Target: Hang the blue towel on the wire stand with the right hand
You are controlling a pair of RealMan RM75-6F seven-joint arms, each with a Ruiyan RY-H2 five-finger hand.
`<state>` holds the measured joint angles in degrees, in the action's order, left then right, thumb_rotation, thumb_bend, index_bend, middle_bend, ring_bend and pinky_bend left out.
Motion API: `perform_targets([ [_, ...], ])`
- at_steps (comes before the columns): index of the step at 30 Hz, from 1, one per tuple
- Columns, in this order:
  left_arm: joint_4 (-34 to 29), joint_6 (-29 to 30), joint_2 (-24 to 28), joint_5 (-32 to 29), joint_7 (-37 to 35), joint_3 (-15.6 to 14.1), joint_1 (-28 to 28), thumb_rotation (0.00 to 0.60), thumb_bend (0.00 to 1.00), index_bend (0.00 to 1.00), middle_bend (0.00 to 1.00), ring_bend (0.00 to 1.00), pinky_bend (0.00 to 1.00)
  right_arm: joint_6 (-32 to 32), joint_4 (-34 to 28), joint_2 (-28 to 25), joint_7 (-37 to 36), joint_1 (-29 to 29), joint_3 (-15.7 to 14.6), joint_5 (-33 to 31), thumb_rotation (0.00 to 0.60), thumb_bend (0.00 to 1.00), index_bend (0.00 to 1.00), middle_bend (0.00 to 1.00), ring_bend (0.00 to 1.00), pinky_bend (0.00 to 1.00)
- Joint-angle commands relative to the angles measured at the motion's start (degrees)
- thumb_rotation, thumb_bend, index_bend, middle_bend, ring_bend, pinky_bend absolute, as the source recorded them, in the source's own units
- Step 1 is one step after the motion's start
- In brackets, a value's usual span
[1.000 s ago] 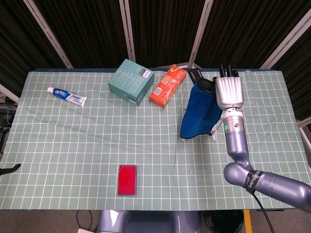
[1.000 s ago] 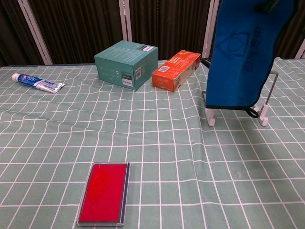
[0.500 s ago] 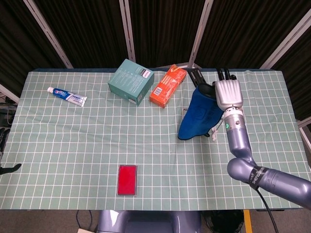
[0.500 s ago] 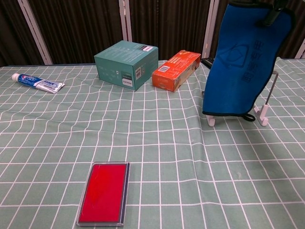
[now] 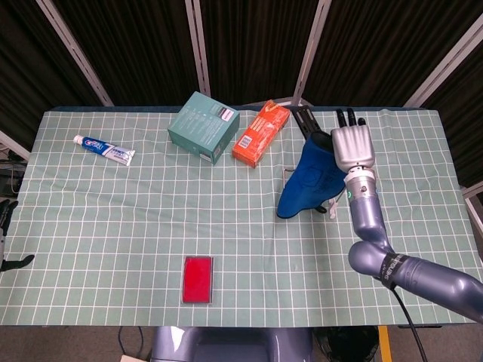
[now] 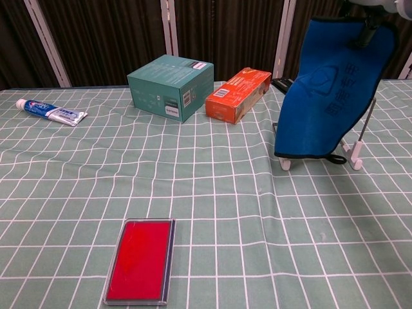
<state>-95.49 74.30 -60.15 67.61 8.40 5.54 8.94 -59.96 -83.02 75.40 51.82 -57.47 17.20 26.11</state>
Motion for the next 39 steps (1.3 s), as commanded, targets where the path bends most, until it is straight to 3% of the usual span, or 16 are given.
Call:
perform_targets([
  [1, 0.19, -0.21, -0.08, -0.20, -0.01, 0.04, 0.10, 0.600, 0.00, 0.00, 0.00, 0.00, 0.00, 1.41, 1.72, 0.60, 0.70, -0.64, -0.79, -1.28, 0.600, 0.46, 0.74, 0.05, 0.00, 0.22],
  [7, 0.53, -0.65, -0.34, -0.64, 0.38, 0.03, 0.32, 0.600, 0.00, 0.00, 0.00, 0.00, 0.00, 4.27, 2.17, -0.10, 0.22, -0.74, -2.03, -2.10, 0.600, 0.47, 0.74, 0.05, 0.00, 0.22],
  [21, 0.57, -0.67, -0.38, -0.72, 0.36, 0.02, 0.39, 0.600, 0.00, 0.00, 0.00, 0.00, 0.00, 3.44, -4.09, -5.07, -5.68, 2.36, -4.34, 5.94, 0.600, 0.47, 0.74, 0.05, 0.00, 0.22],
  [31, 0.73, -0.89, -0.34, -0.94, 0.14, 0.07, 0.45, 0.600, 0.00, 0.00, 0.00, 0.00, 0.00, 5.00, -7.73, -9.82, -9.80, 4.29, -6.24, 13.12, 0.600, 0.46, 0.74, 0.05, 0.00, 0.21],
  [39, 0.70, -0.95, -0.30, -1.00, 0.05, 0.08, 0.49, 0.600, 0.00, 0.00, 0.00, 0.00, 0.00, 4.36, -11.41, -14.74, -17.15, 7.76, -7.08, 23.17, 0.600, 0.45, 0.74, 0.05, 0.00, 0.21],
])
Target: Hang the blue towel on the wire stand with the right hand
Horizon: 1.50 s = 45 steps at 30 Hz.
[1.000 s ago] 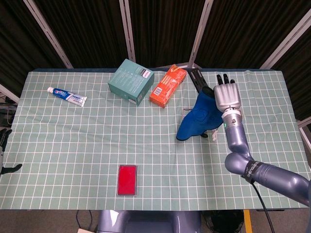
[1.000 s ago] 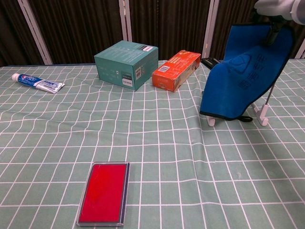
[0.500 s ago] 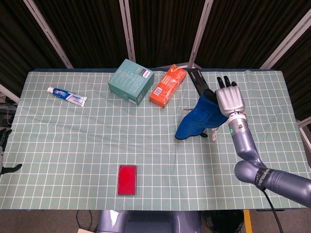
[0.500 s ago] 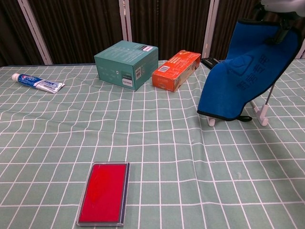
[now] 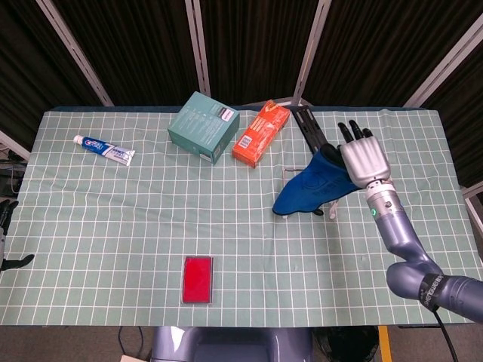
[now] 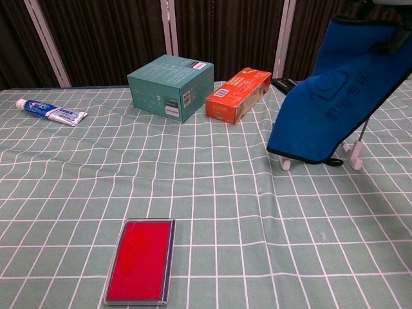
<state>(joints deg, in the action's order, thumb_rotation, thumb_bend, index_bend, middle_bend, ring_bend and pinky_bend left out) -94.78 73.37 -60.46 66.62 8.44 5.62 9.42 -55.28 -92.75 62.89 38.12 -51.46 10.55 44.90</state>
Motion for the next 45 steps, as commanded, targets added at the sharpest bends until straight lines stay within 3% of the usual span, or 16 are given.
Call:
perform_targets([
  [1, -0.04, -0.04, 0.00, 0.04, 0.05, -0.04, 0.03, 0.600, 0.00, 0.00, 0.00, 0.00, 0.00, -0.38, -2.04, -2.89, -4.70, 2.24, -0.55, 6.20, 0.600, 0.45, 0.74, 0.05, 0.00, 0.21],
  [12, -0.22, 0.18, 0.03, 0.29, 0.11, -0.12, 0.00, 0.600, 0.00, 0.00, 0.00, 0.00, 0.00, 0.18, -3.90, -7.70, -13.16, 5.10, -0.99, 16.98, 0.600, 0.43, 0.74, 0.05, 0.00, 0.21],
  [19, -0.46, 0.33, -0.14, 0.62, 0.60, -0.23, 0.10, 0.600, 0.00, 0.00, 0.00, 0.00, 0.00, 1.56, -2.42, -5.96, -13.17, 4.17, -0.33, 16.01, 0.600, 0.43, 0.74, 0.05, 0.00, 0.21],
  [29, -0.11, -0.09, -0.49, -0.17, 1.21, -0.16, 0.32, 0.600, 0.00, 0.00, 0.00, 0.00, 0.00, 3.57, 1.15, -0.93, -9.18, -0.27, 2.84, 6.73, 0.600, 0.43, 0.74, 0.05, 0.00, 0.21],
  [45, 0.16, -0.41, -0.71, -0.43, 1.45, -0.25, 0.49, 0.600, 0.00, 0.00, 0.00, 0.00, 0.00, 4.52, 11.17, 6.95, 2.29, -6.52, 1.60, -10.06, 0.600, 0.41, 0.72, 0.05, 0.00, 0.21],
])
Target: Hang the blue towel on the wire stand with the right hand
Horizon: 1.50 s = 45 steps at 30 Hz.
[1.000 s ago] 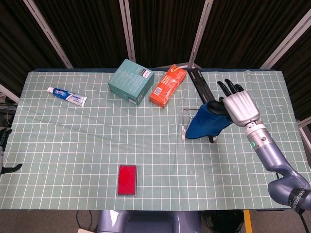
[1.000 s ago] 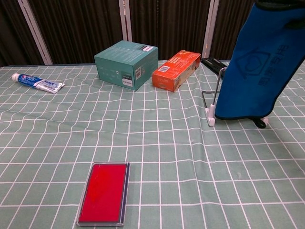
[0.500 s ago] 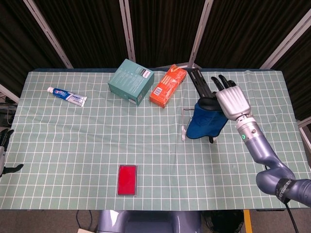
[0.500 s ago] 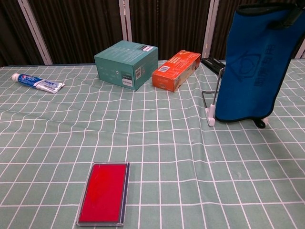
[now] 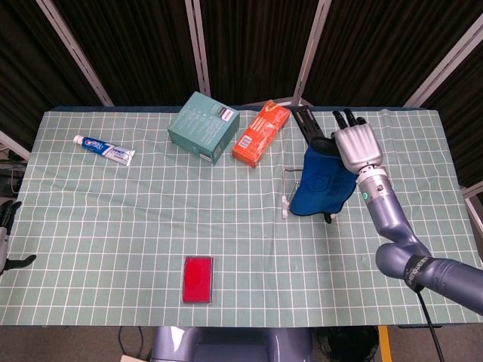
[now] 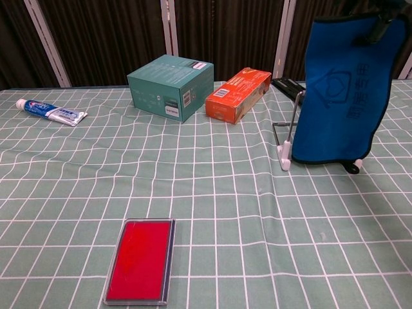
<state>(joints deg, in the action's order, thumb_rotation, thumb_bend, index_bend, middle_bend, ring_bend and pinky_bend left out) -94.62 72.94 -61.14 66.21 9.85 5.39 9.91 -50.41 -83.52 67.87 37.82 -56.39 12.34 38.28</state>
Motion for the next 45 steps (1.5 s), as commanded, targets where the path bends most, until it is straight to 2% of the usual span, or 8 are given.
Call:
perform_targets([
  [1, 0.01, 0.03, -0.04, -0.05, 0.10, -0.02, 0.00, 0.600, 0.00, 0.00, 0.00, 0.00, 0.00, -0.68, 2.55, 2.64, 3.38, -2.05, -0.16, -4.56, 0.600, 0.41, 0.68, 0.05, 0.00, 0.22],
  [5, 0.17, -0.12, -0.12, -0.31, 0.20, 0.02, 0.07, 0.600, 0.00, 0.00, 0.00, 0.00, 0.00, -2.26, 4.86, 5.25, 5.72, -3.27, -0.20, -7.48, 0.600, 0.30, 0.13, 0.02, 0.00, 0.19],
  [7, 0.29, -0.30, -0.19, -0.45, 0.21, 0.02, 0.13, 0.600, 0.00, 0.00, 0.00, 0.00, 0.00, -3.59, 6.12, 6.63, 6.85, -3.73, -0.18, -8.46, 0.600, 0.13, 0.00, 0.00, 0.00, 0.13],
  [9, 0.42, -0.40, -0.24, -0.51, 0.21, 0.03, 0.18, 0.600, 0.00, 0.00, 0.00, 0.00, 0.00, -5.19, 7.12, 7.90, 6.56, -3.80, 0.29, -8.16, 0.600, 0.01, 0.00, 0.00, 0.00, 0.06],
  [18, 0.49, -0.66, -0.20, -0.57, -0.05, 0.02, 0.27, 0.600, 0.00, 0.00, 0.00, 0.00, 0.00, -12.75, 9.72, 10.01, -4.00, -0.83, 2.32, 5.46, 0.600, 0.00, 0.00, 0.00, 0.00, 0.00],
  [28, -1.05, 0.74, 0.83, 2.09, -1.83, -0.42, -0.35, 0.600, 0.00, 0.00, 0.00, 0.00, 0.00, -18.02, -7.66, -2.95, -10.43, 8.42, 0.59, 13.80, 0.600, 0.00, 0.00, 0.00, 0.00, 0.00],
  [34, -2.95, 5.22, 2.22, 8.06, -5.42, -0.92, -1.89, 0.600, 0.00, 0.00, 0.00, 0.00, 0.00, -30.57, -18.67, -11.79, -21.29, 22.13, -6.85, 31.46, 0.600, 0.00, 0.00, 0.00, 0.00, 0.00],
  [45, -5.80, 10.26, 4.47, 14.51, -8.43, -2.36, -4.23, 0.600, 0.00, 0.00, 0.00, 0.00, 0.00, -46.25, -16.55, -10.55, -26.51, 38.07, -15.02, 47.54, 0.600, 0.00, 0.00, 0.00, 0.00, 0.00],
])
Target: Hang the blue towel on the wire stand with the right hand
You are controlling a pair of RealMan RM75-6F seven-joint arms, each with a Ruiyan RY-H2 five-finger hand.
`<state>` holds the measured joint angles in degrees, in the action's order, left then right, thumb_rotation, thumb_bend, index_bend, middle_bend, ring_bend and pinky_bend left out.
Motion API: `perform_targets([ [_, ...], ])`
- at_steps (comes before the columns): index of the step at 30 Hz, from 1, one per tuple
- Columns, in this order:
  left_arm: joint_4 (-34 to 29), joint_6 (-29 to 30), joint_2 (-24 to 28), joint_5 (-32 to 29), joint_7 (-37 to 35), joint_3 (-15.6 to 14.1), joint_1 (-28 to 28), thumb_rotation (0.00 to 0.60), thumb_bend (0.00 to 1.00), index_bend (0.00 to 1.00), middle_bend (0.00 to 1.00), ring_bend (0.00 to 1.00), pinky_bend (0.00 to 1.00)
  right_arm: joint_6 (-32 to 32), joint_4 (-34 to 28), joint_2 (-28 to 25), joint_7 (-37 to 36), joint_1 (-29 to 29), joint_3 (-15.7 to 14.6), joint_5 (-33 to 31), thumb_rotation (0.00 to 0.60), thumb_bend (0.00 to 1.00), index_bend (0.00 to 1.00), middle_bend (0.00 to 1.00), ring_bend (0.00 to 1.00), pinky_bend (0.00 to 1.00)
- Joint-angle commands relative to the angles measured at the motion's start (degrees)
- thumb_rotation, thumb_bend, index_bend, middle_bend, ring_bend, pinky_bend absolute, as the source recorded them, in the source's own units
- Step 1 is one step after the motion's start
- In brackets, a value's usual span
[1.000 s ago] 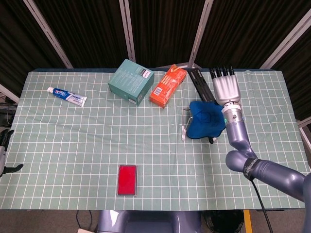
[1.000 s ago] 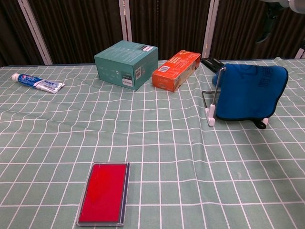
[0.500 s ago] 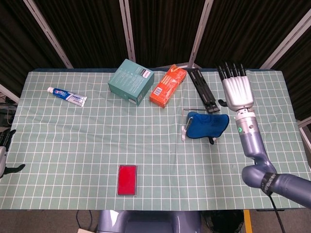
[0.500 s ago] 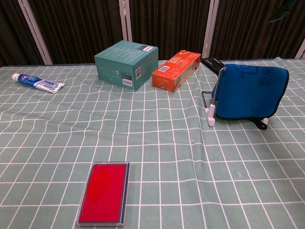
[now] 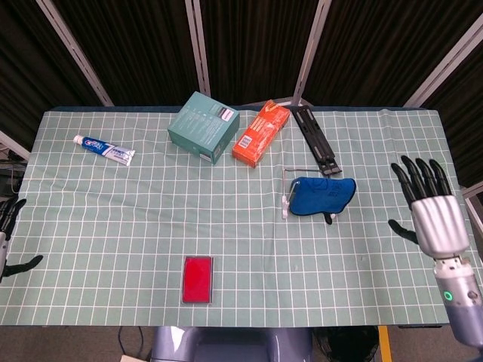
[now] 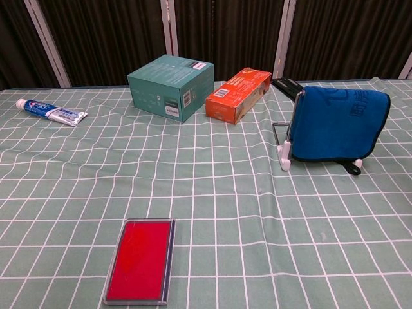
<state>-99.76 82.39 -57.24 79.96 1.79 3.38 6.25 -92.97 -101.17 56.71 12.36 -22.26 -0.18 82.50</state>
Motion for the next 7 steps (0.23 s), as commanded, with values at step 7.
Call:
perform_targets([
  [7, -1.88, 3.65, 1.89, 2.79, -0.93, -0.90, -2.18, 0.600, 0.00, 0.00, 0.00, 0.00, 0.00, -7.42, 4.53, 3.12, -1.68, 10.04, -4.55, 6.86, 0.600, 0.00, 0.00, 0.00, 0.00, 0.00],
])
